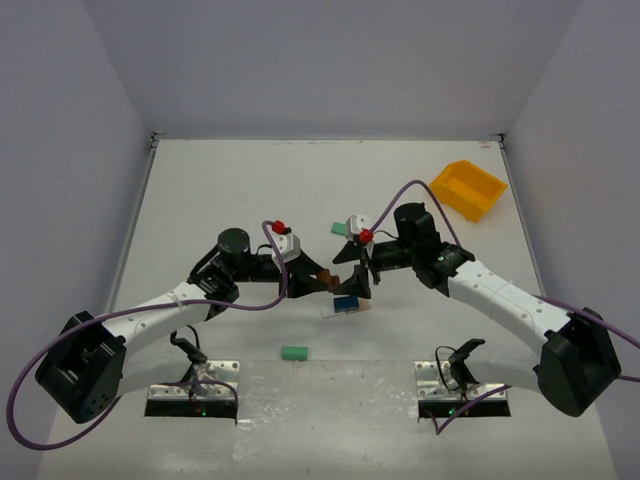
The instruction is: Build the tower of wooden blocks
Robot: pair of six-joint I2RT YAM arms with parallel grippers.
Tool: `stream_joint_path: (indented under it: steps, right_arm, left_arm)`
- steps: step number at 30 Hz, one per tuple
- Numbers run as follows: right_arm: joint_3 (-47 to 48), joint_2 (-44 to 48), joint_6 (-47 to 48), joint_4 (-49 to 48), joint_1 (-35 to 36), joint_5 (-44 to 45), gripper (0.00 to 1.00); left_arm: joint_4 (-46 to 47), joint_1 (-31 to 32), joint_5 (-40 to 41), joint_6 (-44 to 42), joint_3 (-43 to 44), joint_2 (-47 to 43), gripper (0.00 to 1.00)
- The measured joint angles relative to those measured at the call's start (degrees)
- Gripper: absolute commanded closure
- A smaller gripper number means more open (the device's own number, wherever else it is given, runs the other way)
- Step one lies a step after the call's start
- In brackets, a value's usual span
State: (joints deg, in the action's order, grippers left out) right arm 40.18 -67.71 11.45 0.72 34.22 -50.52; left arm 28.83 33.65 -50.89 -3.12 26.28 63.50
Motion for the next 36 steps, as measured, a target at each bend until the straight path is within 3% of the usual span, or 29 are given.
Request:
stream_joint_path:
  steps: [7,9,11,19,20,25,29,36]
  right_arm:
    - [0.00,-1.88,0.12,-0.15,1.02,1.25,0.31]
    - [0.00,-2.52,0.17,-0.05,1.27,1.57,0.37]
    - [0.00,-2.77,0.13,0.15,1.46,2.13,0.51]
    - [0.02,-2.77,-1.68,-0.89,1.88,4.27,0.71]
    - [0.02,-2.77,-2.07,-1.08,1.97,4.71,0.75]
    - [0.65,-2.86,-3.49,-1.31,2.49,9.12,0.79]
    - [7.13,-6.38,-3.83,2.94,1.47,15.59,0.79]
    - [33.12,-20.09,-2.20,11.79,-7.14,26.35,0.79]
  left_arm:
    - [2.08,0.00,0.69,0.64,-0.04,-0.49,1.00]
    - [2.57,0.00,1.12,0.87,-0.04,-0.59,1.00]
    - [2.78,0.00,1.39,0.96,-0.04,-0.71,1.00]
    - [3.38,0.00,2.87,0.80,-0.42,-1.31,1.00]
    - [3.51,0.00,3.17,0.80,-0.66,-1.57,0.88]
    - [4.25,0.00,5.55,1.46,-1.19,-2.03,0.00]
    - [5.35,-0.07,9.17,3.50,-1.66,-2.85,0.00]
    - [2.19,-0.45,23.86,10.20,-1.51,-10.01,0.00]
